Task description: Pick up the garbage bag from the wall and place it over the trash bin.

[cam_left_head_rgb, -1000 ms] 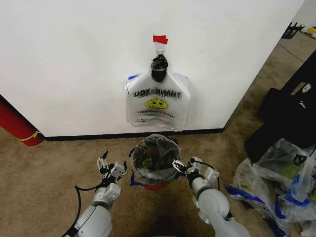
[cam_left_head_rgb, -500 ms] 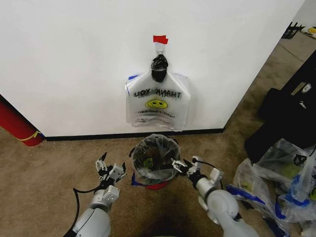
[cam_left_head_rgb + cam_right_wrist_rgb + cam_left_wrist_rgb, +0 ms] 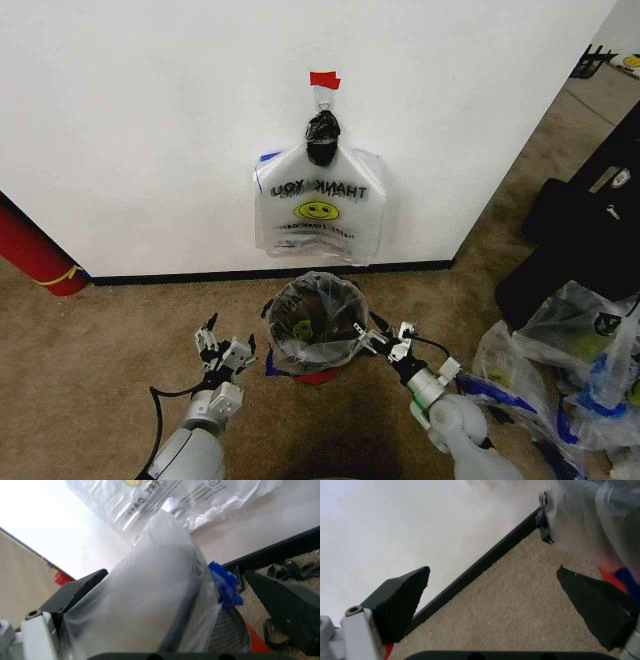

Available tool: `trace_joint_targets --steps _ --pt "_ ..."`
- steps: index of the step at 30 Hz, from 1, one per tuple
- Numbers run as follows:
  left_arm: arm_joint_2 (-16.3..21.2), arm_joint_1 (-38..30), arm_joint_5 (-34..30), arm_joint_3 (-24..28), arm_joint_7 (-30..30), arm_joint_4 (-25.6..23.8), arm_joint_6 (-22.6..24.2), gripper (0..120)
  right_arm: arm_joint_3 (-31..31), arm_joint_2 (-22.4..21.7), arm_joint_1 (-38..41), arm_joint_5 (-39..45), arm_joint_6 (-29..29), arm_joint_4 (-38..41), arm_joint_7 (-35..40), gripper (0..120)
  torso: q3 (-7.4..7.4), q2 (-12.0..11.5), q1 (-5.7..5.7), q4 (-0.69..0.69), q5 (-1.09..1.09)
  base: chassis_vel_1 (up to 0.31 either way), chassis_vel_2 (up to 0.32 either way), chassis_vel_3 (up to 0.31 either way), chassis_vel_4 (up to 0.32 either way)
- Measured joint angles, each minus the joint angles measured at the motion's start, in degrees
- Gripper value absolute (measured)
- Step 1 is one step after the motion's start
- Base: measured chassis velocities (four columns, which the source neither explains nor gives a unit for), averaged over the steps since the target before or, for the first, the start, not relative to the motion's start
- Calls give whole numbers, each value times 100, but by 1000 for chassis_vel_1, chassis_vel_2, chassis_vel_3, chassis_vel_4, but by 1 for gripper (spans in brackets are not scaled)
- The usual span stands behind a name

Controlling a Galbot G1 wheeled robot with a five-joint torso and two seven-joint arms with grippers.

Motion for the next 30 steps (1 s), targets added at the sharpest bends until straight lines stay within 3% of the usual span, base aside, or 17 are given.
trace_joint_targets --steps 7,12,17,22,27,30 --pt "-2 -5 7 3 -1 69 -6 100 -63 82 82 650 63 -148 -293 100 0 0 0 0 0 0 0 0 0" --pt "-26 -44 10 35 2 95 -10 100 12 60 58 1049 174 -307 -946 100 0 0 0 -1 0 0 0 0 0" --pt "-40 -38 20 52 5 127 -57 100 47 33 62 982 524 -571 -1129 100 0 0 0 -1 0 0 0 0 0" --pt "-55 -20 39 60 5 147 -104 100 -38 27 38 853 723 -639 -532 100 0 0 0 -1 1 0 0 0 0" --pt "-114 -45 16 60 -12 146 -291 100 -273 -9 -44 381 745 -279 966 100 -1 0 0 0 -1 0 0 0 0" --pt "-156 -78 -53 58 -24 121 -431 100 -341 -30 -112 323 755 -140 1083 100 0 1 -1 -1 -1 0 0 0 0"
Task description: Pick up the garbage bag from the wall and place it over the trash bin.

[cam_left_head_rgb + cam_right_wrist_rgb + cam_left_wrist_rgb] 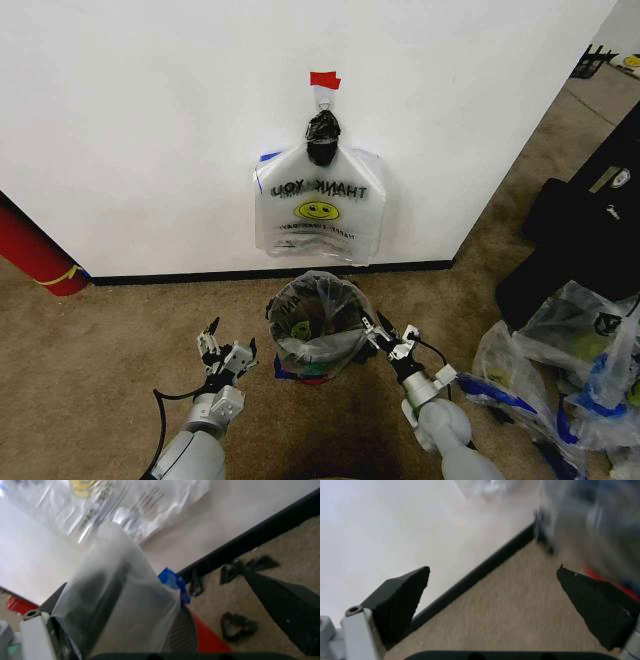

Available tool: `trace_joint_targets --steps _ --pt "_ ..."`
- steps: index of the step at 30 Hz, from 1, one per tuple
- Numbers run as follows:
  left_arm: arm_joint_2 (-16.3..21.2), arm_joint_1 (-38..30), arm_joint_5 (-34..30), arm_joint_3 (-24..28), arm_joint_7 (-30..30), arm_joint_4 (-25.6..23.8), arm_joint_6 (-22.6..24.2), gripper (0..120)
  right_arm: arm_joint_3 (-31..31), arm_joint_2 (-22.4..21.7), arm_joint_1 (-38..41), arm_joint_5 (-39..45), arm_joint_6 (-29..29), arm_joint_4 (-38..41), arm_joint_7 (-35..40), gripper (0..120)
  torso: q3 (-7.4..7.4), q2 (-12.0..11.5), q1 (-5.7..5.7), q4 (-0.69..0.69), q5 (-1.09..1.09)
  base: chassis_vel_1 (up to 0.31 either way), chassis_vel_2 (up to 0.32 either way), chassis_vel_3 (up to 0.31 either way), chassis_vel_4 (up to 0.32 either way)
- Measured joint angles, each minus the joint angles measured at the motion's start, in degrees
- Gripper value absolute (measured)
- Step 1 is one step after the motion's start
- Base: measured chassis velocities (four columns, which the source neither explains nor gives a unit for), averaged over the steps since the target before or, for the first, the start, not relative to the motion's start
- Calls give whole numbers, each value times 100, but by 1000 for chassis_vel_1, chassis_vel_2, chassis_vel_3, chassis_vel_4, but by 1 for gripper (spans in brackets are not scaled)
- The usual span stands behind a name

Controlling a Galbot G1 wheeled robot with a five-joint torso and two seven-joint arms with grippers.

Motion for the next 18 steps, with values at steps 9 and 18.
trace_joint_targets --steps 9,18 --pt "-71 -108 -289 26 33 -451 -437 100 -53 90 3 62 180 12 -901 100 0 0 0 1 2 0 0 0 0" --pt "-524 121 -1628 447 827 -603 -1285 100 43 105 9 -96 181 -193 -1153 100 0 0 0 0 3 0 0 0 0"
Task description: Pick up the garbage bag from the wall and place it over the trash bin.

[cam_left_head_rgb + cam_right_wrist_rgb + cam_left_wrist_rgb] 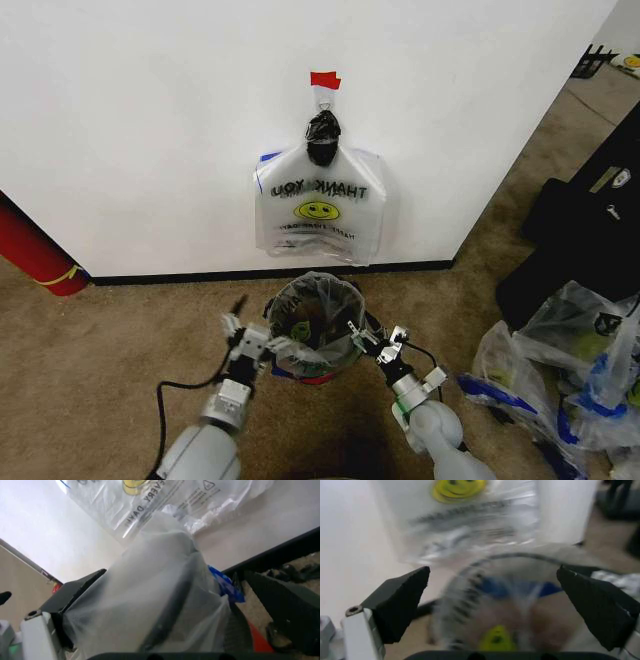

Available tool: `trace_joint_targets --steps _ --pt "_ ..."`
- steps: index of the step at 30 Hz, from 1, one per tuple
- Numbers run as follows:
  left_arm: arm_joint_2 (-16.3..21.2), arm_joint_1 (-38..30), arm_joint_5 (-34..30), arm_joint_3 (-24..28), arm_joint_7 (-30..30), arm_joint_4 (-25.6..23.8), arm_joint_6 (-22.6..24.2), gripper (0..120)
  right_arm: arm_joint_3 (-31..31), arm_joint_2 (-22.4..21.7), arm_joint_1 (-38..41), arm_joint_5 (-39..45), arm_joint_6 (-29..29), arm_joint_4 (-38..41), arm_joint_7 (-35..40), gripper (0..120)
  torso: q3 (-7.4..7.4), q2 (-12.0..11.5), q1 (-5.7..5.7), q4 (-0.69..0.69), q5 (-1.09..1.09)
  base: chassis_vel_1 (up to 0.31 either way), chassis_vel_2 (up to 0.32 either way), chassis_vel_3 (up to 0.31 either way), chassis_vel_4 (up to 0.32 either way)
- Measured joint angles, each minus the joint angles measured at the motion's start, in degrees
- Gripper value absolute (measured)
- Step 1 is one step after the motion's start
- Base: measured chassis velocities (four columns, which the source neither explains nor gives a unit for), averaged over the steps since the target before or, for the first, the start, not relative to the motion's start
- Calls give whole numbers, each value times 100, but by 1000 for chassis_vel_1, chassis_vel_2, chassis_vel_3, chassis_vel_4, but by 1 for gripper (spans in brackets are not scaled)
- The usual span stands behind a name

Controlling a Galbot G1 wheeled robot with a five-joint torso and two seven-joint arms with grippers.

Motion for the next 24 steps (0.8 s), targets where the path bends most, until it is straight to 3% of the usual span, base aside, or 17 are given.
trace_joint_targets --steps 4,8,24 --pt "-412 -13 382 258 -93 340 -33 100 24 2 -36 -126 0 -3 -43 100 0 0 0 1 -1 0 0 0 0" --pt "-583 -61 891 414 -224 436 64 100 45 15 -72 -218 11 48 -58 100 0 0 0 0 -1 0 0 0 0" --pt "-753 -341 2770 818 -65 1046 136 100 100 -51 -122 -307 178 52 -103 100 0 0 1 0 -1 0 0 0 0"
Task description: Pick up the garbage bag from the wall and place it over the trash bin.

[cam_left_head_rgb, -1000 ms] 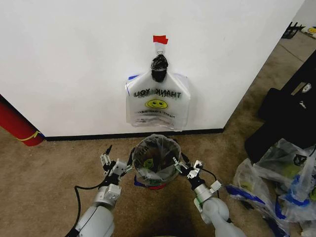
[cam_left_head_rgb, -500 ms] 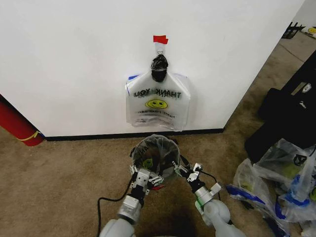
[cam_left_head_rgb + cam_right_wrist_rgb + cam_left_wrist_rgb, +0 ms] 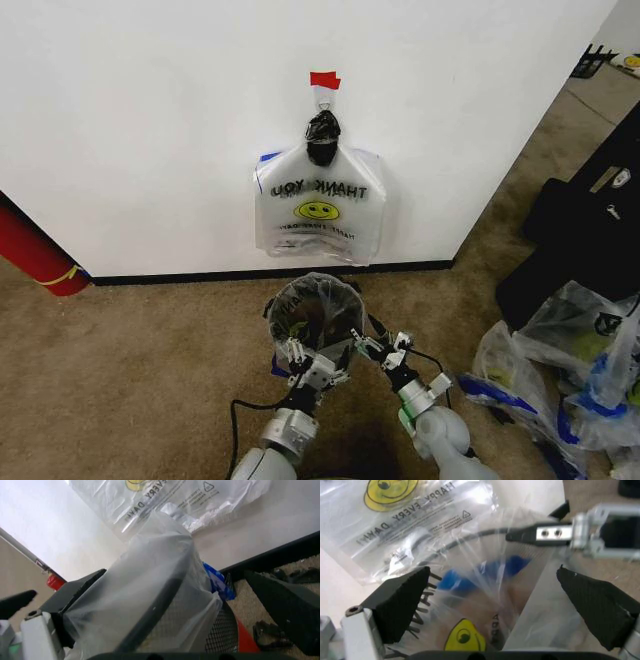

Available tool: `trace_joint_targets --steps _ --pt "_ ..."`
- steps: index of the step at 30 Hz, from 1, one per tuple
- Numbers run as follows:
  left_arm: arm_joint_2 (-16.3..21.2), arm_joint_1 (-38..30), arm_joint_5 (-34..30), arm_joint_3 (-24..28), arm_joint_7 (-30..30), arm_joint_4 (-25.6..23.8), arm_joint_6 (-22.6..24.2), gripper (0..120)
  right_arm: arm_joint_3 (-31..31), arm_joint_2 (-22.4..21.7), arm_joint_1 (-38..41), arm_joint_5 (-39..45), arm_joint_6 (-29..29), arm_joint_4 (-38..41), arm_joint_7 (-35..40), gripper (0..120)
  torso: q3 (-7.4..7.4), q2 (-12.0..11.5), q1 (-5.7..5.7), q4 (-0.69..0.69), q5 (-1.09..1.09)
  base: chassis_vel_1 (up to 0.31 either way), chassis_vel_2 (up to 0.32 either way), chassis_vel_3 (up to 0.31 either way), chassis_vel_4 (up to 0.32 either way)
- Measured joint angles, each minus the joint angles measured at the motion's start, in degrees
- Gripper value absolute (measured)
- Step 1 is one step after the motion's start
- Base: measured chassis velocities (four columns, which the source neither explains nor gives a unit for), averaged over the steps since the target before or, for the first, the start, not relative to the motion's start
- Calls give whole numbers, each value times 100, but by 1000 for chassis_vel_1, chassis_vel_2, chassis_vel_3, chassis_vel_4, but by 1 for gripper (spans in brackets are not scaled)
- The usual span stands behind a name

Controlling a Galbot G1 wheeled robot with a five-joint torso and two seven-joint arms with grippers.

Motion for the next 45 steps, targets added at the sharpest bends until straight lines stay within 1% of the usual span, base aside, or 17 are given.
trace_joint_targets --steps 3,13,19,24,26,27,29,30,32,34,36,37,39,41,43,45 --pt "4 -20 196 -35 -1 101 2 100 14 -45 -26 29 8 43 -36 100 0 0 0 0 0 0 0 0 0" --pt "-19 -16 260 -27 -26 207 -3 100 78 -129 -79 199 13 195 -113 100 -1 0 0 0 0 0 0 0 0" --pt "-17 -25 254 -28 -29 210 2 100 141 -118 -143 502 11 346 -285 100 0 0 0 0 -1 0 0 0 0" --pt "-10 -39 184 -50 -25 128 -20 100 190 -99 -167 628 56 481 -499 100 1 0 0 0 -1 0 0 0 0" --pt "-7 -18 163 -73 -26 43 -52 100 214 -81 -166 587 125 527 -453 100 1 0 0 0 0 0 0 0 0" --pt "-6 16 145 -95 -26 -89 -92 100 227 -62 -170 492 219 606 -306 100 1 0 0 0 0 0 0 0 0" --pt "9 190 -14 -193 -3 -507 -156 100 250 -28 -251 -63 510 1015 474 100 1 0 0 0 0 0 0 0 0" --pt "11 201 -26 -199 -1 -530 -157 100 252 -27 -256 -96 521 1034 513 100 1 0 0 0 0 0 0 0 0" --pt "23 416 -371 -402 74 -1001 -234 100 308 -2 -385 -799 775 1520 1227 100 1 0 0 1 0 0 0 0 0" --pt "23 436 -424 -433 82 -1055 -247 100 324 4 -410 -931 820 1609 1357 100 0 0 0 1 0 0 0 0 0" --pt "12 496 -749 -585 90 -1296 -314 100 408 45 -513 -1557 967 1954 1908 100 0 0 0 1 -1 0 0 0 0" --pt "-10 503 -974 -666 87 -1415 -336 100 469 83 -556 -1917 1052 2098 2164 100 0 0 0 0 -1 0 0 0 0" --pt "-71 475 -1610 -874 18 -1676 -345 100 707 223 -655 -3005 1394 2373 2642 100 0 0 0 0 -2 0 0 0 0" --pt "-76 467 -1691 -900 6 -1701 -344 100 733 240 -666 -3125 1437 2394 2679 100 0 0 0 0 -2 0 0 0 0" --pt "-161 387 -2502 -1196 -117 -1891 -378 100 951 383 -824 -4160 1806 2616 2972 100 0 0 0 0 -1 0 0 0 0" --pt "-279 337 -2892 -1572 -180 -1916 -577 100 1058 522 -1098 -4660 2017 2951 3095 100 0 0 0 0 -2 0 0 0 0"
